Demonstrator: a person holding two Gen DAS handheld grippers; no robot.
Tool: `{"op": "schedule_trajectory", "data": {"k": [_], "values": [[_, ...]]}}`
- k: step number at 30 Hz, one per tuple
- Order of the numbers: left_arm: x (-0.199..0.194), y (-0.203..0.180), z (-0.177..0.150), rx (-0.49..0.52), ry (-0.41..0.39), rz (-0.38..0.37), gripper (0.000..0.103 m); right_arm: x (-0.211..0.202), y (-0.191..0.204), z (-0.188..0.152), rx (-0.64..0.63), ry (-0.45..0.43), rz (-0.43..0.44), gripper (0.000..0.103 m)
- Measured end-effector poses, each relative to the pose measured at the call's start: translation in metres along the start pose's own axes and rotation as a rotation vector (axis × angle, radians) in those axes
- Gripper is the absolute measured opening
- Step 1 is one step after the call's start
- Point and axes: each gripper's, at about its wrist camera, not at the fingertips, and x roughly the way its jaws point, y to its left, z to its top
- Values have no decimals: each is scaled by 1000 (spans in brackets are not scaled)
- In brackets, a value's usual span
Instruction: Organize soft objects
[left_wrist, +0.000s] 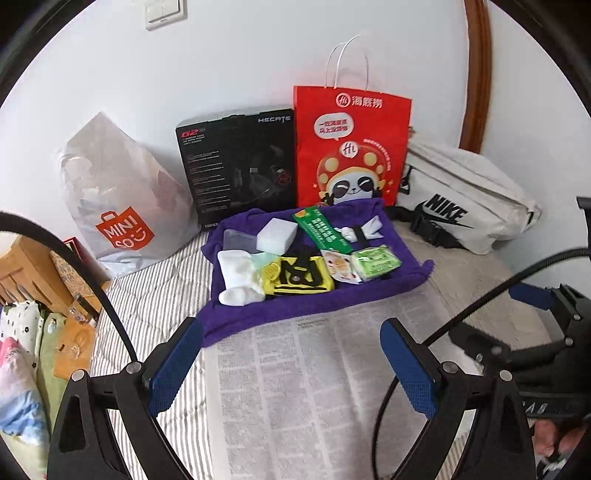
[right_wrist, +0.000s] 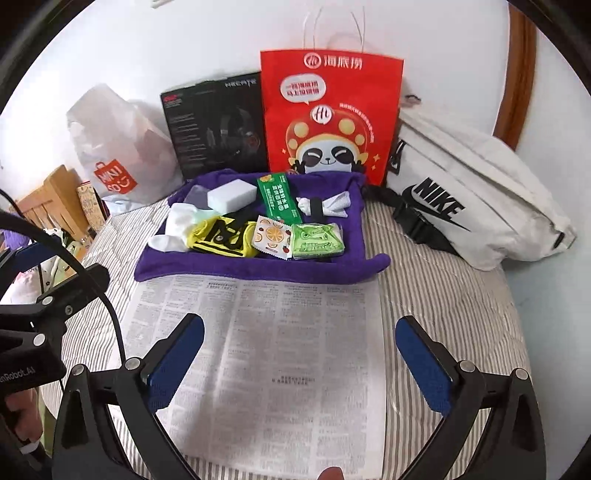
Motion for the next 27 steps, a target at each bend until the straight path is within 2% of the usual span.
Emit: {"op": "schedule_trajectory", "data": {"k": [6, 9, 17, 21, 27], "values": [[-13, 0, -13, -60, -7, 5, 97, -19, 4, -13, -15, -22, -60, 102], [-15, -2, -20, -81, -6, 12, 97, -29, 2, -16, -4, -39, -60, 102], [-25, -9, -30, -77, -4, 58, 97, -40, -2, -23, 17, -59, -62, 102], [-32, -11, -32, -83, -8, 35, 97, -40, -2, -28, 22, -58, -67, 102], [-36, -16, -34, -66, -9, 39, 97, -46, -5, -31, 38, -66, -79, 102]]}}
